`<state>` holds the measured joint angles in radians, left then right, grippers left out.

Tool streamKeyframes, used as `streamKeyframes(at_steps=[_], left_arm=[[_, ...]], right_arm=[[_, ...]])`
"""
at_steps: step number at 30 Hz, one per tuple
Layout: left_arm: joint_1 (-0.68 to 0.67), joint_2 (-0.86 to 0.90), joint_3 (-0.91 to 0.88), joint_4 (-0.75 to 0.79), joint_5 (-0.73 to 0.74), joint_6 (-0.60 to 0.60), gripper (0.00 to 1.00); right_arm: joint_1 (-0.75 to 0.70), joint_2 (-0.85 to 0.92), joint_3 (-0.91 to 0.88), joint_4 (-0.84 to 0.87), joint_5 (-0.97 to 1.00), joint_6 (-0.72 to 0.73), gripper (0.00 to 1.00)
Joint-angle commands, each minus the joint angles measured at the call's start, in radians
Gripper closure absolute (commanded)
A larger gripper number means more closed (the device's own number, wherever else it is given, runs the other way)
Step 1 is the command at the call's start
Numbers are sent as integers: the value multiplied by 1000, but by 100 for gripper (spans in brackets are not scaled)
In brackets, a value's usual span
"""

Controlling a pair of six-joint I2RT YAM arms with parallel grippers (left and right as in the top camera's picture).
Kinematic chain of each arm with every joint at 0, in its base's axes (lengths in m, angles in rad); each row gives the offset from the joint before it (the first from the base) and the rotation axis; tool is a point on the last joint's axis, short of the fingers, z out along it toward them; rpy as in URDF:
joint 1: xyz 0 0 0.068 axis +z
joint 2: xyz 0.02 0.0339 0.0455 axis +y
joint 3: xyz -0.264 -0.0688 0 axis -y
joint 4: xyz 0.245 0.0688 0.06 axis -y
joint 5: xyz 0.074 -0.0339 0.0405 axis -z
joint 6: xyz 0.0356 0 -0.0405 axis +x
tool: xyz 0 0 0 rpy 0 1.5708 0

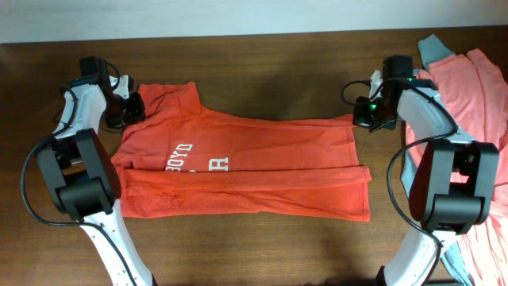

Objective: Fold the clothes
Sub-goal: 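Lift the top edge with both grippers and fold it down over the shirt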

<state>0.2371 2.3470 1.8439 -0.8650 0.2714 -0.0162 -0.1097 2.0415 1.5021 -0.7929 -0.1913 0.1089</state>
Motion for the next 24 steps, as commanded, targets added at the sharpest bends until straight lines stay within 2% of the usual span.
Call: streamKeyframes(at_steps=[1, 4, 10, 14, 17, 24], left_arm=[[3, 0, -3, -24, -32, -6, 100], [3, -39, -3, -41, -32, 2, 100], [3, -200, -3, -111, -34, 2, 100], [3, -306, -3, -169, -109, 1, 100], [3, -362, -3, -207, -157, -3, 100], [3, -398, -5, -375, -162, -14, 100]], right_arm=[[5, 5, 40, -45, 19, -10, 96], [5, -7, 77, -130, 24, -53, 96], [5, -54, 197, -365, 138, -53, 96], [5, -55, 251, -511, 181, -65, 96], [5, -55, 251, -555, 182, -79, 96], [5, -55, 251, -615, 182, -79, 96]])
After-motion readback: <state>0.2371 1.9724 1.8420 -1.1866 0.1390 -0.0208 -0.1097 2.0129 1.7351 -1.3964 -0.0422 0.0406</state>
